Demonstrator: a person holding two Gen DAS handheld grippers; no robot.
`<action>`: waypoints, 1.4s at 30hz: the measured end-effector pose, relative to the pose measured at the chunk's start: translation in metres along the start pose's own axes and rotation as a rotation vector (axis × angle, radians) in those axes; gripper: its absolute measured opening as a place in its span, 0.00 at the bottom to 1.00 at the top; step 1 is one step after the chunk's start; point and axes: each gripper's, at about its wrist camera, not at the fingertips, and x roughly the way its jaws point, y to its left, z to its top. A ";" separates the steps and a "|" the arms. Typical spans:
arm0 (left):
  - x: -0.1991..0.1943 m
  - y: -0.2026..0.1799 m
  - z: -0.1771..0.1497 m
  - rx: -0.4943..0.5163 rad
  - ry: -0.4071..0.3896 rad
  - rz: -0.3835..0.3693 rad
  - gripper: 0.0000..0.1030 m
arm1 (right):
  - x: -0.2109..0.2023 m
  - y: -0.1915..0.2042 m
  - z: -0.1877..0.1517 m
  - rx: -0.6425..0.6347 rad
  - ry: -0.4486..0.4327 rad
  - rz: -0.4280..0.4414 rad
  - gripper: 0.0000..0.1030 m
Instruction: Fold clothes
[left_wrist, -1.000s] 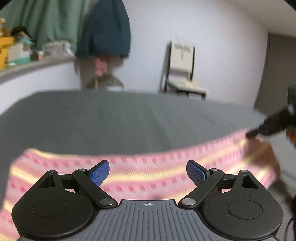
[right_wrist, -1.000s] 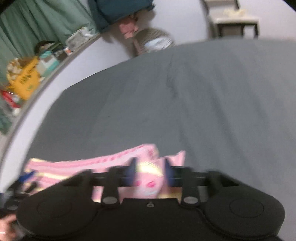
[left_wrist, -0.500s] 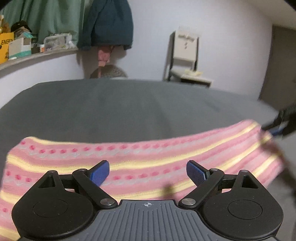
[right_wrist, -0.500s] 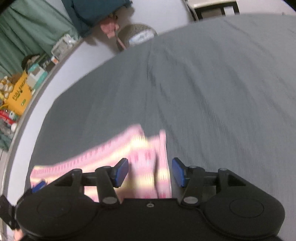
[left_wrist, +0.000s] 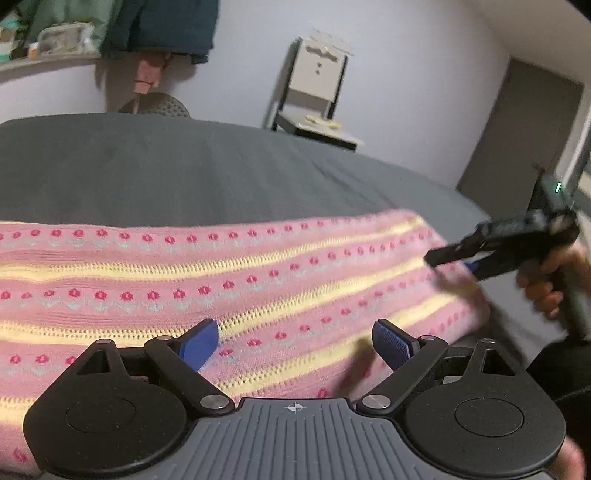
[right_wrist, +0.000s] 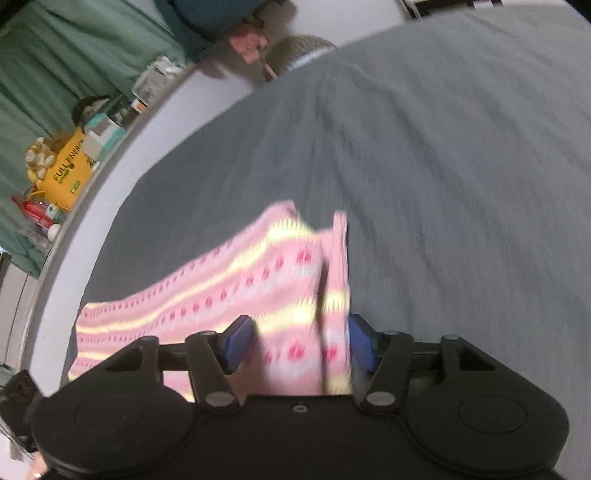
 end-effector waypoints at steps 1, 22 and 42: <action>-0.004 0.001 0.001 -0.015 -0.008 -0.006 0.89 | 0.000 -0.003 0.001 0.001 -0.002 0.005 0.50; -0.070 0.074 0.041 -0.009 -0.119 0.208 0.89 | -0.005 0.007 -0.008 -0.058 0.142 -0.003 0.67; -0.050 0.090 0.041 -0.012 -0.163 0.067 0.89 | 0.023 -0.024 0.019 0.034 -0.012 0.112 0.45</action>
